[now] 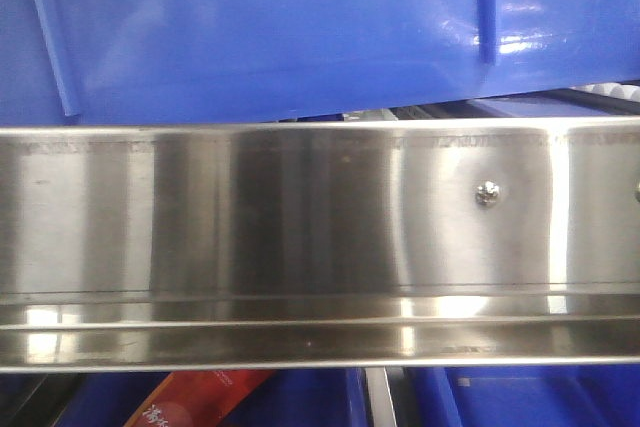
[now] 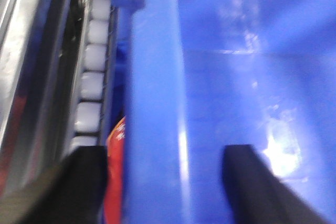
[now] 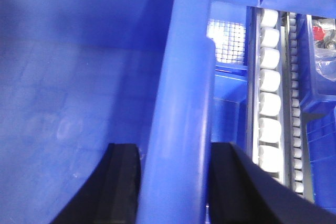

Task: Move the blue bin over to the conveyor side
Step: 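Lift the gripped blue bin up off the roller shelf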

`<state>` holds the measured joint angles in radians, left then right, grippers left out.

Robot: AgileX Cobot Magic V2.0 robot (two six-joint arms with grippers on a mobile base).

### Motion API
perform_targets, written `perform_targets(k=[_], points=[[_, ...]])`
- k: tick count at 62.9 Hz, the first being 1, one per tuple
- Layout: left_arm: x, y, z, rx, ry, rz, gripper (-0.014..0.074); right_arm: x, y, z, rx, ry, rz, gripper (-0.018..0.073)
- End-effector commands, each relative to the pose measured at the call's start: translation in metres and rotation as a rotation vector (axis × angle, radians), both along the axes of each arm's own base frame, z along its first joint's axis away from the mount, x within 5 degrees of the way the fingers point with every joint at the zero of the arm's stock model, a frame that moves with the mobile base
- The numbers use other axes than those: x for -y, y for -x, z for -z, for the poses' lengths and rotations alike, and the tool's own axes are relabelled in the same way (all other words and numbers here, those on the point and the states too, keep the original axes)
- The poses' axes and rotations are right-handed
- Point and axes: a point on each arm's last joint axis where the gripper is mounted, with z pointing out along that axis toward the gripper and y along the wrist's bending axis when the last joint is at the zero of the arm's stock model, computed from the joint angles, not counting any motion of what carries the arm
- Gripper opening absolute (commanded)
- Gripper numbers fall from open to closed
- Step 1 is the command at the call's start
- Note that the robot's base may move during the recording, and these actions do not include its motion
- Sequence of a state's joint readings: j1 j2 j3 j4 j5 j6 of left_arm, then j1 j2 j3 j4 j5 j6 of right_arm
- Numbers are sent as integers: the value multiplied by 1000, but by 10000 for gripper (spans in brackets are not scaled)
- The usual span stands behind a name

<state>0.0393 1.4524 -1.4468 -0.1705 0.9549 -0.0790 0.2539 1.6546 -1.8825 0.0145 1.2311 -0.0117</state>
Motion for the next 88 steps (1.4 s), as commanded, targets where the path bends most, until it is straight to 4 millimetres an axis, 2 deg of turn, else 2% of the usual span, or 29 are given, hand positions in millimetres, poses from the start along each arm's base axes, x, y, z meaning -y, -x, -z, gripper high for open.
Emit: perform_targets(k=[1, 16, 22, 57, 64, 77, 88], points=[[2, 1, -1, 4, -4, 4, 218, 2, -1, -1, 16, 20, 0, -89], [3, 1, -1, 5, 9, 5, -36, 2, -1, -1, 16, 20, 0, -89], [3, 1, -1, 5, 9, 5, -13, 2, -1, -1, 16, 20, 0, -89], [2, 0, -6, 22, 6, 4, -18, 0, 2, -4, 16, -21, 23, -89], [2, 2, -15, 24, -3, 9, -18, 3, 8, -15, 44, -49, 53, -89], [3, 8, -47, 70, -9, 21, -18, 6, 21, -32, 96, -63, 53, -89], [3, 14, -69, 127, -12, 24, -18, 10, 36, -54, 168, -79, 57, -89]])
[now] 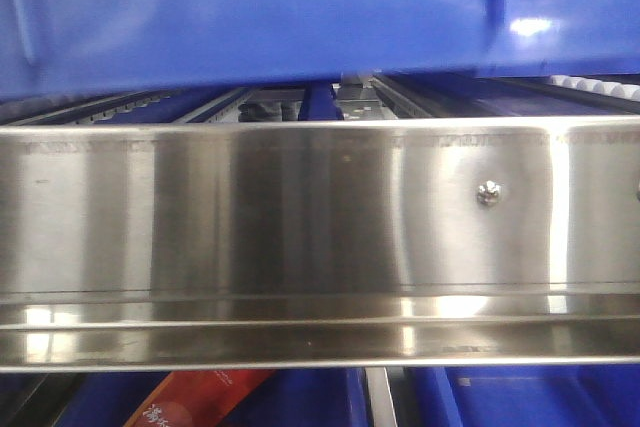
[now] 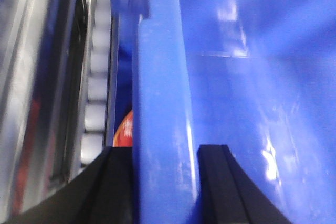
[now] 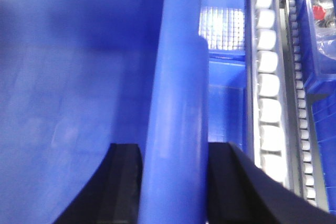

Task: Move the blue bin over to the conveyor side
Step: 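Lift the gripped blue bin up off the roller shelf, then pull the blue bin back toward the robot, clear of the rack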

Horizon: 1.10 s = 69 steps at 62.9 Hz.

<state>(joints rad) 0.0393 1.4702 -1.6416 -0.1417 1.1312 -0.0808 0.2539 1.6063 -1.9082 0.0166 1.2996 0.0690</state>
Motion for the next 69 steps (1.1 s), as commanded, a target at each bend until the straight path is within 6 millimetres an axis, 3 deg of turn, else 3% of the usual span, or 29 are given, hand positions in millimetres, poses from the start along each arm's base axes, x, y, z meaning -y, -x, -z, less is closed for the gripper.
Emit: perform_targets(k=[1, 19, 31, 57, 69], points=[[4, 9, -29, 132, 21, 6, -18, 5, 16, -36, 181, -24, 0, -89], [5, 45, -63, 236, 8, 8, -18, 13, 44, -60, 254, -74, 30, -89], [2, 70, -76, 287, -10, -31, -18, 20, 64, -62, 276, -58, 42, -89], [3, 124, -76, 328, -19, -34, -18, 37, 131, -65, 374, -85, 41, -89], [4, 146, -77, 356, -20, -33, -18, 42, 148, -58, 376, -86, 41, -89]])
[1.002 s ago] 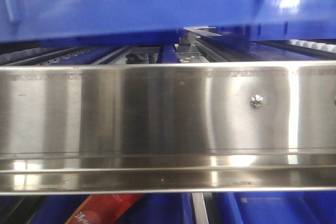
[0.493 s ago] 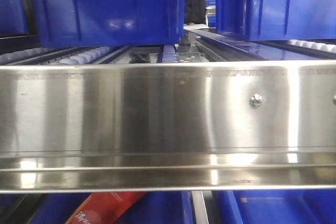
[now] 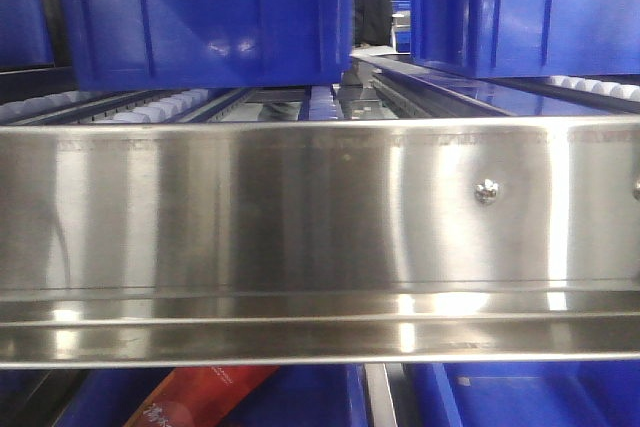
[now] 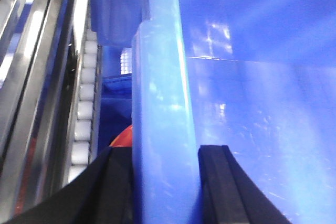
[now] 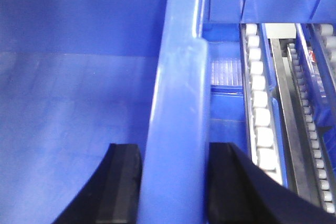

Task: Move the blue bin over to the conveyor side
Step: 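Pull the blue bin back toward the robot, clear of the rack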

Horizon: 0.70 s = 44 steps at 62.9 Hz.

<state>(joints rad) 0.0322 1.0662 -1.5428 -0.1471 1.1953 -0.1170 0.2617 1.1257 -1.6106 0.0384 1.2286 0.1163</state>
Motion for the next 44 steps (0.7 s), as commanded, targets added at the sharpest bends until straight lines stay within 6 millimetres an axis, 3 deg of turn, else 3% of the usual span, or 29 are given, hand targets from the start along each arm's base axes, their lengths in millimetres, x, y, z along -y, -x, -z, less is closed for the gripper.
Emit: perform_targets(k=[1, 14, 44], points=[[-4, 13, -13, 119, -35, -32, -18, 9, 10, -12, 144, 28, 35, -89], [-3, 25, -18, 145, -36, -32, -18, 12, 18, -14, 170, 21, 36, -89], [-3, 25, -18, 145, -36, -32, -18, 12, 18, -15, 180, 18, 36, -89]])
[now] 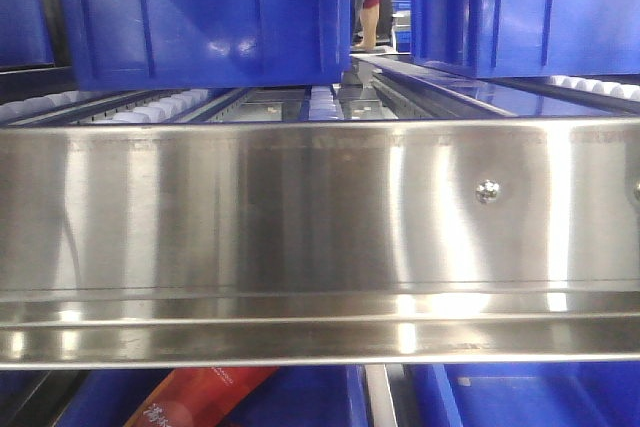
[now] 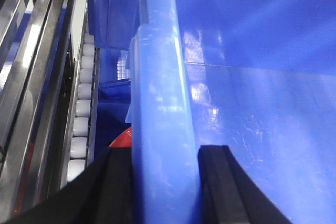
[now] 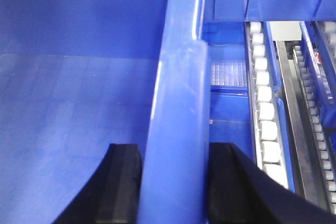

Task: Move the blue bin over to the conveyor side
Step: 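Pull the blue bin back toward the robot, clear of the rack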

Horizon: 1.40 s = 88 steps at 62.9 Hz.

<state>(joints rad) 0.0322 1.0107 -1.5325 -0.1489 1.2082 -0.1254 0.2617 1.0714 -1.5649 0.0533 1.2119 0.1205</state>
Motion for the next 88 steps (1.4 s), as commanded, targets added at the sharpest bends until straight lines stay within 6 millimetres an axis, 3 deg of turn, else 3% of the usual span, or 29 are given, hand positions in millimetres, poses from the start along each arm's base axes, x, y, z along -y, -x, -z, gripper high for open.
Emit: perform_targets(k=[1, 88], points=[[-4, 5, -12, 113, -42, -31, -18, 9, 3, -16, 160, 40, 43, -89], [-4, 5, -12, 113, -42, -31, -18, 9, 3, -16, 160, 40, 43, -89]])
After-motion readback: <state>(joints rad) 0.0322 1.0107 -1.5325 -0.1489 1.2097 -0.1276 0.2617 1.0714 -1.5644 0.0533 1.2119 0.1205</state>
